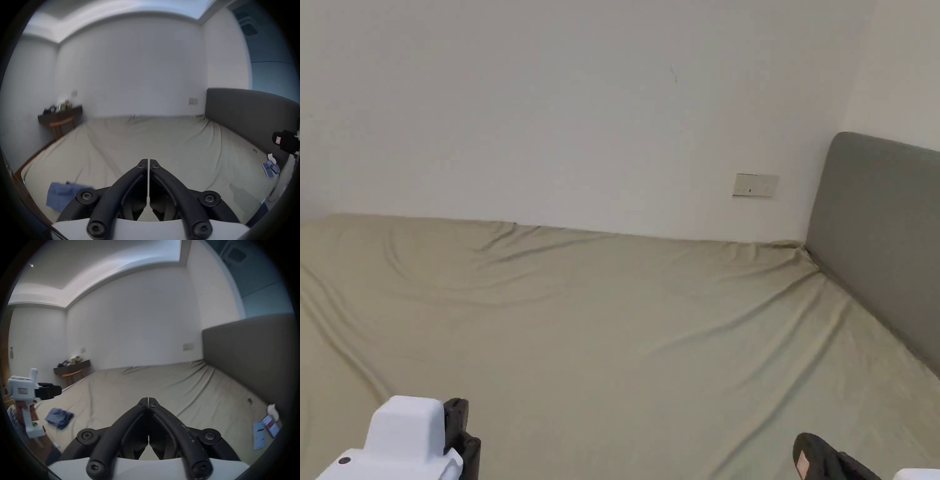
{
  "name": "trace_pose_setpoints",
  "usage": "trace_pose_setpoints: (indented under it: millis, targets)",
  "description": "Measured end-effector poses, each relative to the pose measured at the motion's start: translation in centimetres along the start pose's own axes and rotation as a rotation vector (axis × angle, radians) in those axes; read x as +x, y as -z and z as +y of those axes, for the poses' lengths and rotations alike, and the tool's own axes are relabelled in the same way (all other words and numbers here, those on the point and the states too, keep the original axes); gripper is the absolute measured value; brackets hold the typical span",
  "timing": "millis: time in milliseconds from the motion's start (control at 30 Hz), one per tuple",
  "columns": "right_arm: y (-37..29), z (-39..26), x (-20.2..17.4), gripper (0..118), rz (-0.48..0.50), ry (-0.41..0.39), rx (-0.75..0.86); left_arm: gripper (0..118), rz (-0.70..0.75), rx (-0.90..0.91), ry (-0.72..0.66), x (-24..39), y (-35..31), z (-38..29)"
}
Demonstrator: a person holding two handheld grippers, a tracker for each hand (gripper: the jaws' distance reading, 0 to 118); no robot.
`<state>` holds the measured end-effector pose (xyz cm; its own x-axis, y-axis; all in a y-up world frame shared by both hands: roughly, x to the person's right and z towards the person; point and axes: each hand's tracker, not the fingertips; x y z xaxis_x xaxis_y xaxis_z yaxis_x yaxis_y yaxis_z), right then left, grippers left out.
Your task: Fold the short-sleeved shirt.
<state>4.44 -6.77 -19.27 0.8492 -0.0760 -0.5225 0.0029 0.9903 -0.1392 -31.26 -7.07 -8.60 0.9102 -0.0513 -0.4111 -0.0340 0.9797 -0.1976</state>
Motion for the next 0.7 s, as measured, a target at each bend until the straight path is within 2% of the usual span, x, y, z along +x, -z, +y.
trace_pose_setpoints:
  millis: [133, 300, 467, 567, 700]
  targets:
    - [-1.7, 1.6, 0.8, 1, -0.131, -0.070, 0.144, 1, 0.009, 0.210, 0.000, 4.9, -1.9, 1.3]
    - [-3.3, 2.3, 1.3, 1, -0.245, -0.136, 0.234, 1, 0.036, 0.307, -0.003, 7.3, -4.1, 1.6]
    - [-3.0, 1.2, 1.7, 1, -0.281, -0.151, 0.232, 0, 0.064, 0.359, -0.006, 7.5, -5.9, 0.9]
    - [-3.0, 0.8, 1.5, 1, -0.273, -0.122, 0.228, 0, 0.072, 0.358, -0.002, 7.4, -6.3, 0.9]
    - [-2.8, 0.7, 0.8, 1, -0.259, -0.139, 0.218, 0, 0.075, 0.358, -0.004, 7.3, -6.4, 1.1]
